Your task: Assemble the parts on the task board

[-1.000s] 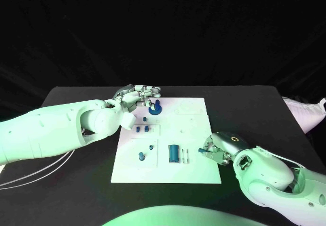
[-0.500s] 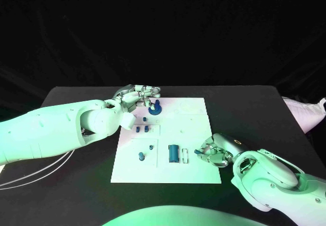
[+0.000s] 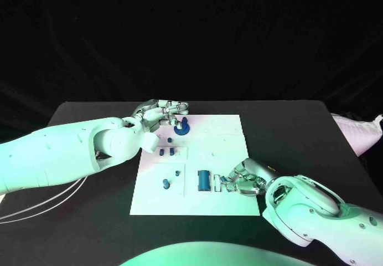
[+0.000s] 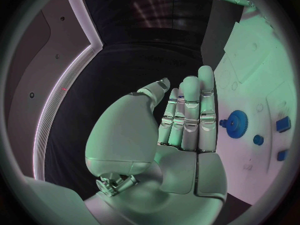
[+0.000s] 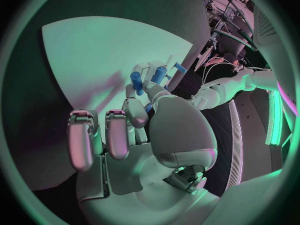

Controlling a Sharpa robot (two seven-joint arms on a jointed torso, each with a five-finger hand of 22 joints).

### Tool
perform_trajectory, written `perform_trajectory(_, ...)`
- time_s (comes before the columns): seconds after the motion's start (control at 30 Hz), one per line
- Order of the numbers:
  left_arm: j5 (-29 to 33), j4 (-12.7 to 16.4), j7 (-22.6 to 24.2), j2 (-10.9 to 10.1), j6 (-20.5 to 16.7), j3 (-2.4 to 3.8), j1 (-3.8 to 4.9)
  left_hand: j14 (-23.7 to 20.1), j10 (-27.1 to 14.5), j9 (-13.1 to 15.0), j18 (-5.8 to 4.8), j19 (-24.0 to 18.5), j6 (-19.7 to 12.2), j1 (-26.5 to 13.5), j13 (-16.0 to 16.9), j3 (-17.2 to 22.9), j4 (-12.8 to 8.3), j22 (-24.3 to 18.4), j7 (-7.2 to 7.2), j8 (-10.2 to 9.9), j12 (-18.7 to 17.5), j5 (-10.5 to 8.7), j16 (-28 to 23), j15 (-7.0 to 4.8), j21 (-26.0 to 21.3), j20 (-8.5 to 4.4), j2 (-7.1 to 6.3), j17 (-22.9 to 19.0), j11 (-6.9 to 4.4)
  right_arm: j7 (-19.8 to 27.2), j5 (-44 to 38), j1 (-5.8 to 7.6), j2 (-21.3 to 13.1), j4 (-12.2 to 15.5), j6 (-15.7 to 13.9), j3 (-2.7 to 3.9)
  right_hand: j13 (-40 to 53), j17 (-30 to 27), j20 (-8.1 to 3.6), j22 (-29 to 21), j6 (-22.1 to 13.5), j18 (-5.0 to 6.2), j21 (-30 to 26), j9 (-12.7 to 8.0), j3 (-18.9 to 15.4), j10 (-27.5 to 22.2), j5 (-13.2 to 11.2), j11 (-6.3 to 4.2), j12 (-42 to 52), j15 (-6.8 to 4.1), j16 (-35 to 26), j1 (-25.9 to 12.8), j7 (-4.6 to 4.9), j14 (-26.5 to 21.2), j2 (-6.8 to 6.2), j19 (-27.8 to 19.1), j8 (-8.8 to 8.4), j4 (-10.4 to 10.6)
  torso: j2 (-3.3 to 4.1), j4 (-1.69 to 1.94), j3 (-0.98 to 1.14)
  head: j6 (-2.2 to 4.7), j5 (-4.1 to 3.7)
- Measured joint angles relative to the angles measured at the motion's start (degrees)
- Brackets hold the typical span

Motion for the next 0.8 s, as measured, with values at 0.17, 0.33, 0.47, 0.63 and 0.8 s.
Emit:
perform_trajectory(0.17,0.00,0.03,-0.01,0.01,0.01,0.00,0.00,0.00,0.00,0.00,0.00,0.00,0.00,0.00,0.00,0.00,0.00,0.00,0.00,0.00,0.00,0.00,0.00,0.00,0.00,0.00,0.00,0.00,0.00,-0.33,0.81,0.02,0.95,-0.45,-0.01,0.00,0.23,0.00,0.00,0.00,0.29,0.00,0.00,0.03,-0.39,0.10,0.02,-0.10,0.32,0.00,0.00,-0.69,0.09,0.00,-0.10,0.00,0.18,0.53,0.00,0.00,0.01,-0.07,0.09)
perform_trajectory(0.33,0.00,0.06,-0.01,0.01,0.01,0.00,0.00,0.00,0.00,0.00,0.01,0.00,0.00,0.00,-0.01,0.00,0.00,0.00,0.00,0.00,0.00,0.00,0.00,0.00,0.00,0.00,0.00,0.00,0.00,-0.69,0.88,0.07,1.69,-1.06,0.07,0.00,0.23,-0.01,-0.13,-0.01,0.55,0.00,0.00,0.18,-0.79,0.21,0.02,-0.21,0.32,-0.33,0.00,-1.06,-0.16,-0.05,-0.47,0.13,0.19,0.93,0.00,0.00,-0.01,-0.13,0.16)
perform_trajectory(0.47,0.00,0.13,-0.01,-0.01,0.01,0.00,0.00,0.00,0.00,0.00,0.00,0.00,0.00,0.00,-0.01,0.00,0.00,0.00,0.00,0.00,0.00,0.00,0.00,0.00,0.00,0.00,0.00,0.00,0.00,-0.90,0.87,0.10,2.14,-1.71,0.26,0.00,0.23,-0.01,-0.21,-0.01,0.81,0.00,0.00,0.21,-0.78,0.21,0.02,-0.21,0.32,-0.39,0.00,-1.53,-0.02,0.01,-0.46,0.21,0.19,0.93,-0.01,-0.03,-0.01,-0.20,0.27)
perform_trajectory(0.63,0.00,0.17,-0.01,-0.03,0.02,0.00,0.00,0.00,0.00,0.00,0.00,0.00,0.00,0.00,-0.01,0.00,0.00,0.01,0.00,0.00,0.00,0.00,0.00,0.00,0.00,0.00,0.00,0.01,0.00,-1.02,0.67,0.12,2.72,-2.18,0.44,0.00,0.23,-0.01,-0.21,-0.01,0.84,0.00,0.00,0.32,-1.02,0.21,0.02,-0.21,0.32,-0.39,0.00,-1.53,-0.05,0.01,-0.46,0.21,0.19,1.16,-0.01,-0.05,0.02,-0.25,0.35)
perform_trajectory(0.8,0.00,0.21,-0.02,-0.04,0.02,0.00,0.00,0.00,0.00,0.00,0.00,0.00,0.00,0.00,-0.02,0.00,0.00,0.01,0.00,0.00,0.00,0.00,0.00,0.00,0.00,0.00,0.00,0.01,0.00,-1.09,0.26,0.22,3.28,-2.53,0.52,0.00,0.22,-0.02,-0.21,-0.02,0.84,0.00,0.00,0.33,-1.02,0.21,0.02,-0.20,0.32,-0.39,-0.01,-1.53,-0.05,0.01,-0.46,0.21,0.19,1.16,-0.03,-0.04,0.02,-0.27,0.36)
